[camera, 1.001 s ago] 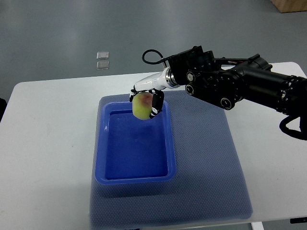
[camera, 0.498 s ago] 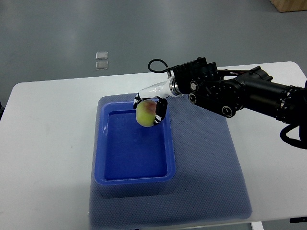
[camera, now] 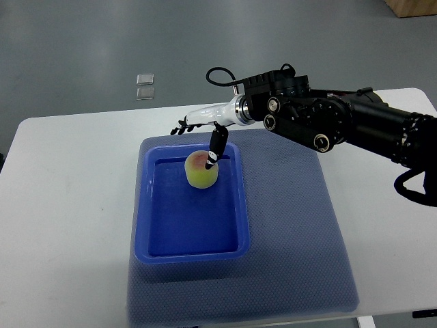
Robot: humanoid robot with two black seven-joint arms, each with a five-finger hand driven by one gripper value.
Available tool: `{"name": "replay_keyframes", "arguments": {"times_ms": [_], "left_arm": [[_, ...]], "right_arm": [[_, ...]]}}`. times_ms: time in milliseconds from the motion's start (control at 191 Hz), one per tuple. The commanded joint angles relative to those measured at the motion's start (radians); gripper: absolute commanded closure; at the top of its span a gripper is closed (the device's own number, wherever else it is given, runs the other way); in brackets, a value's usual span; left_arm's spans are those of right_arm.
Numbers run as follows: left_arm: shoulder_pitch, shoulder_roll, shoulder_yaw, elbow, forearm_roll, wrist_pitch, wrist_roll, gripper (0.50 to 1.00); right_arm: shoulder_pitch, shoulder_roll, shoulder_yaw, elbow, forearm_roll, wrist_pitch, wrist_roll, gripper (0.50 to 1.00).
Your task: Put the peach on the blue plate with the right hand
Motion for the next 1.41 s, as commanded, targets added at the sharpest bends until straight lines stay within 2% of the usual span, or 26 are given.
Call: {"name": "replay_keyframes", "arguments": {"times_ms": [0, 121, 126, 189, 241, 246, 330, 377, 382, 451, 503, 555, 561, 582, 644, 650, 1095, 1184, 1284, 1409], "left_arm": [[0.0, 0.0, 0.0, 0.0, -0.001, 0.0, 0.0, 0.5], [0.0, 0.0, 0.0, 0.001, -0.001, 0.0, 0.0, 0.5], [0.0, 0.0, 0.0, 0.001, -0.001, 0.0, 0.0, 0.5], [-0.002, 0.0, 0.0, 0.001, -0.001, 0.0, 0.0, 0.5], [-0.002, 0.0, 0.0, 0.001, -0.001, 0.0, 0.0, 0.5], [-0.002, 0.0, 0.0, 0.001, -0.001, 0.0, 0.0, 0.5], [-0.002, 0.0, 0.0, 0.001, -0.001, 0.0, 0.0, 0.5], [-0.002, 0.0, 0.0, 0.001, -0.001, 0.0, 0.0, 0.5], [-0.002, 0.0, 0.0, 0.001, -0.001, 0.0, 0.0, 0.5], [-0.002, 0.0, -0.002, 0.0, -0.001, 0.0, 0.0, 0.5], [-0.002, 0.0, -0.002, 0.0, -0.001, 0.0, 0.0, 0.5], [-0.002, 0.0, -0.002, 0.0, -0.001, 0.0, 0.0, 0.5], [0.0, 0.0, -0.002, 0.0, -0.001, 0.0, 0.0, 0.5], [-0.002, 0.0, -0.003, 0.0, -0.001, 0.0, 0.0, 0.5], [-0.002, 0.0, -0.003, 0.0, -0.001, 0.0, 0.0, 0.5], [-0.002, 0.0, -0.003, 0.0, -0.001, 0.0, 0.0, 0.5], [-0.002, 0.0, -0.003, 0.001, -0.001, 0.0, 0.0, 0.5], [0.0, 0.0, -0.003, 0.0, -0.001, 0.0, 0.0, 0.5], [0.0, 0.0, -0.003, 0.0, -0.001, 0.0, 0.0, 0.5], [0.0, 0.0, -0.003, 0.0, 0.0, 0.0, 0.0, 0.5]], "right_arm": [[0.005, 0.0, 0.073, -0.028, 0.118, -0.008, -0.004, 0.572], [-0.003, -0.046, 0.134, -0.062, 0.198, -0.02, -0.009, 0.574], [-0.012, -0.075, 0.186, -0.092, 0.25, -0.032, -0.015, 0.574], [-0.051, -0.115, 0.257, -0.133, 0.321, -0.077, -0.016, 0.574], [-0.051, -0.115, 0.257, -0.133, 0.321, -0.077, -0.016, 0.574], [-0.092, -0.148, 0.311, -0.163, 0.379, -0.107, -0.016, 0.574], [-0.155, -0.196, 0.401, -0.202, 0.483, -0.14, -0.016, 0.574], [-0.155, -0.196, 0.401, -0.202, 0.483, -0.14, -0.016, 0.574], [-0.202, -0.21, 0.445, -0.214, 0.544, -0.161, -0.015, 0.576], [-0.264, -0.225, 0.493, -0.217, 0.618, -0.204, -0.013, 0.574], [-0.299, -0.236, 0.521, -0.217, 0.669, -0.247, -0.01, 0.574], [-0.299, -0.236, 0.521, -0.217, 0.669, -0.247, -0.01, 0.574], [-0.328, -0.242, 0.539, -0.217, 0.712, -0.284, -0.005, 0.574], [-0.341, -0.242, 0.548, -0.217, 0.73, -0.298, -0.004, 0.574], [-0.347, -0.244, 0.553, -0.217, 0.74, -0.302, -0.004, 0.574], [-0.37, -0.244, 0.579, -0.217, 0.784, -0.319, -0.002, 0.574], [-0.46, -0.213, 0.648, -0.209, 0.962, -0.316, -0.001, 0.574], [-0.466, -0.204, 0.648, -0.206, 0.962, -0.315, 0.005, 0.572], [-0.477, -0.181, 0.645, -0.206, 0.96, -0.312, 0.042, 0.572], [-0.476, -0.176, 0.628, -0.205, 0.954, -0.309, 0.048, 0.572]]}}
